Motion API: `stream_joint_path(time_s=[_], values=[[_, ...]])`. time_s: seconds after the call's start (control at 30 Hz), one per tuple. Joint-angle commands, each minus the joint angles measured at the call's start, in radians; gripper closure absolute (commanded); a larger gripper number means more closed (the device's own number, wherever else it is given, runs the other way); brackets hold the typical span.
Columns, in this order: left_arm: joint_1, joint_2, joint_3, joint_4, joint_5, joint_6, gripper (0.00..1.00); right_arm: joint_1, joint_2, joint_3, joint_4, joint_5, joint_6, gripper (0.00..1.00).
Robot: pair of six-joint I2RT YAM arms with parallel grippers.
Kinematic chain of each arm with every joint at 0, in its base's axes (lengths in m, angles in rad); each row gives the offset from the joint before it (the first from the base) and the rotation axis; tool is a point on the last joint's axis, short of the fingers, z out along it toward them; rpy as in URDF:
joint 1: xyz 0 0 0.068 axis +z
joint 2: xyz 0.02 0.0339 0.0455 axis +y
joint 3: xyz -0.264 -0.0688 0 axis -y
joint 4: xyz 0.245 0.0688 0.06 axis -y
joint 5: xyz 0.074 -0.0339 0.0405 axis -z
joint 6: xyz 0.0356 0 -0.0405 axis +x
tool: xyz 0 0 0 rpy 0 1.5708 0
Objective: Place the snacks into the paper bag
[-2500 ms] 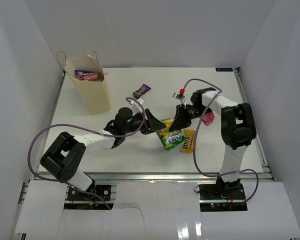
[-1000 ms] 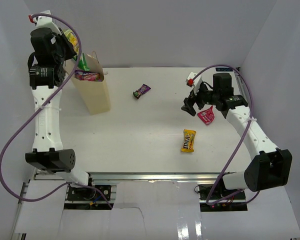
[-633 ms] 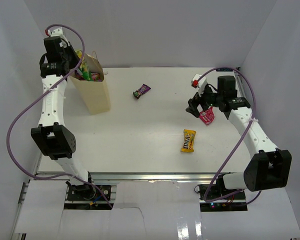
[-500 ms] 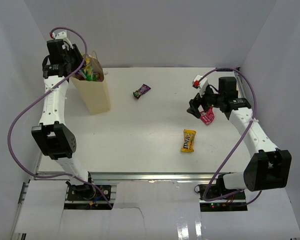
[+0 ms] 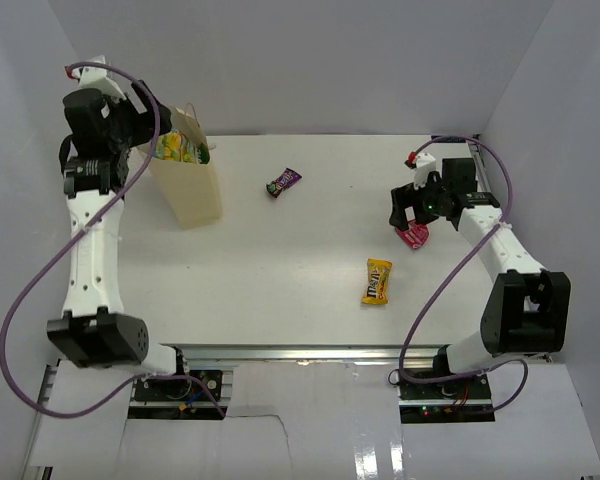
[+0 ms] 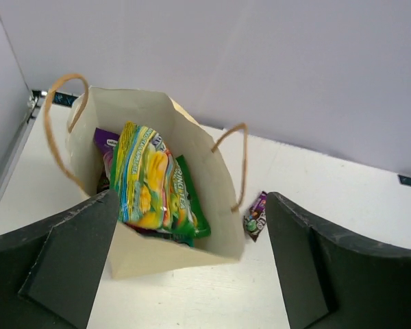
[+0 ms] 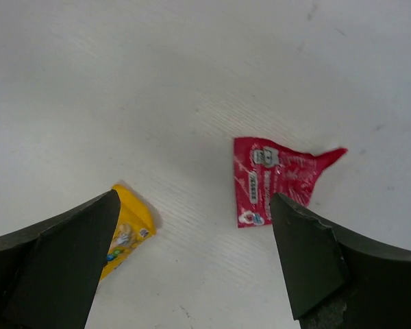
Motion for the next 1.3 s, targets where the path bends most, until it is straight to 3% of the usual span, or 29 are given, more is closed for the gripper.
stream_joint_path(time_s=[0.0,0.1,0.17,0.33,0.5,0.6,0.83,0.97,1.1,1.27], values=[[0.0,-0.253,-0.17,0.08,0.027,-0.044,0.02,-0.098,0.063,0.008,-0.014,0.19,0.217,0.05],[0.002,-0.453,-0.38,0.139,0.049,-0.108,0.02,-0.138,0.124,0.023,-0.019,0.278,0.312,0.05],[0.0,-0.539,-0.477,0.153,0.116,-0.149,0.02,-0.15,0.161,0.04,-0.046,0.258,0.323,0.05],[0.0,-0.766,-0.815,0.145,0.375,-0.291,0.02,-0.156,0.303,0.093,0.004,0.24,0.207,0.09],[0.0,-0.948,-1.077,0.159,0.466,-0.438,0.02,-0.156,0.403,0.156,0.003,0.146,0.112,0.3],[0.002,-1.01,-1.158,0.193,0.517,-0.501,0.03,-0.158,0.437,0.169,0.003,0.12,0.095,0.43],[0.002,-1.039,-1.37,0.298,0.627,-0.677,0.05,-0.158,0.422,0.135,-0.031,-0.064,-0.013,0.8],[-0.014,-1.015,-1.471,0.479,0.694,-0.771,0.06,-0.152,0.388,0.135,-0.104,-0.22,-0.102,0.87],[-0.083,-0.938,-1.53,0.667,0.661,-0.831,0.05,-0.106,0.35,0.14,-0.205,-0.415,-0.207,0.88],[-0.348,-0.683,-1.444,0.784,0.549,-0.777,0.05,0.005,0.282,0.109,-0.277,-0.514,-0.28,0.9]])
